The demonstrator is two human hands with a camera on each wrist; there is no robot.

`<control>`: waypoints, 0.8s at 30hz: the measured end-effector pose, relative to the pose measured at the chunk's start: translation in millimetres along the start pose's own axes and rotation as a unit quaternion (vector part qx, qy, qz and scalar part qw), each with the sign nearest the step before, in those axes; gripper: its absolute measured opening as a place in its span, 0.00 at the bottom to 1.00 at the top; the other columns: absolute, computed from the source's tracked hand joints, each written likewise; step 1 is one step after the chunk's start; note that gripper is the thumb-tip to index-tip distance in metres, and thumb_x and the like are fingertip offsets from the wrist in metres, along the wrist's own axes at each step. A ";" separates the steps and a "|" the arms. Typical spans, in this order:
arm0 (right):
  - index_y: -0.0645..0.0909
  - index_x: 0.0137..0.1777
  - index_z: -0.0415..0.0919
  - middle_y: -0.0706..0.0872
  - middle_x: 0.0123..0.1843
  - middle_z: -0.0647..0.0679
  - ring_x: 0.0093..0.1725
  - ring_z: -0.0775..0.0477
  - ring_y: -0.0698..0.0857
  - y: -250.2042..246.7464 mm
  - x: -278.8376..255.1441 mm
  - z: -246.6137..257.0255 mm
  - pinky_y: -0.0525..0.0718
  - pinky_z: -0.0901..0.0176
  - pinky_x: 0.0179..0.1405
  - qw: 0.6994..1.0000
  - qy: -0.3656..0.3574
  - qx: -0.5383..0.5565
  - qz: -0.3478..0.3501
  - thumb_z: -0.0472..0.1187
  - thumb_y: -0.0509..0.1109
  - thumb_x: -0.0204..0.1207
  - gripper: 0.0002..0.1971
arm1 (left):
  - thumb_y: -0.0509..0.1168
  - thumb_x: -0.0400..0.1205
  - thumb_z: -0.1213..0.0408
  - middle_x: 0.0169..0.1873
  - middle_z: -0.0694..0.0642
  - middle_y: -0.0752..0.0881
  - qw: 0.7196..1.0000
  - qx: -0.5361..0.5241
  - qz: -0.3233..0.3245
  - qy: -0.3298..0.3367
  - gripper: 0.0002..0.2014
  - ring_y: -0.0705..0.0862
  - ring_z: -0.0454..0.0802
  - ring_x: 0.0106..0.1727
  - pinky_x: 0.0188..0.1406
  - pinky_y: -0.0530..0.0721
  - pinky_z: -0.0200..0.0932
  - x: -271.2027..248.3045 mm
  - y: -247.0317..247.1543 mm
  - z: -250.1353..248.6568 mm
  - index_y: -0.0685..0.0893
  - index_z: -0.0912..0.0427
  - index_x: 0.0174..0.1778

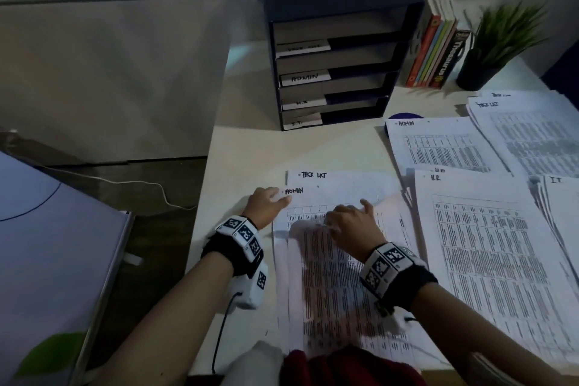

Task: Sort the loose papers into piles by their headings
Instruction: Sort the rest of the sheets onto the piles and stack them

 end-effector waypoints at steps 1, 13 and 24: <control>0.83 0.57 0.47 0.84 0.60 0.53 0.61 0.52 0.80 3.7 0.2 1.6 0.52 0.41 0.78 1.000 -0.004 0.010 0.005 0.43 0.62 0.81 0.10 | 0.63 0.80 0.46 0.70 0.64 0.72 1.000 0.025 -0.002 -0.014 0.30 0.73 0.56 0.70 0.68 0.71 0.47 3.8 -0.5 2.3 0.70 0.63 0.72; 0.84 0.49 0.36 0.90 0.43 0.44 0.44 0.46 0.86 1.2 7.5 -7.7 0.69 0.48 0.67 0.960 0.049 0.274 -0.027 0.64 0.43 0.77 0.36 | 0.66 0.78 0.61 0.66 0.63 0.68 0.992 0.102 -0.075 -0.013 0.18 0.70 0.61 0.68 0.69 0.71 0.50 22.7 -3.5 -4.8 0.77 0.60 0.64; 0.85 0.42 0.46 0.74 0.56 0.41 0.58 0.36 0.71 -5.1 10.4 4.2 0.74 0.24 0.58 0.991 0.051 0.010 -0.122 0.42 0.84 0.51 0.17 | 0.57 0.68 0.26 0.50 0.60 0.88 0.988 -0.110 0.095 0.043 0.38 0.86 0.51 0.51 0.55 0.79 0.39 -2.2 19.8 -6.1 0.88 0.62 0.42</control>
Point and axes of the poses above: each hand's wrist, its own x-axis towards the middle knuckle, its own y-axis out of the palm, z = x × y, the point moved 9 cm from there along x, towards the middle knuckle
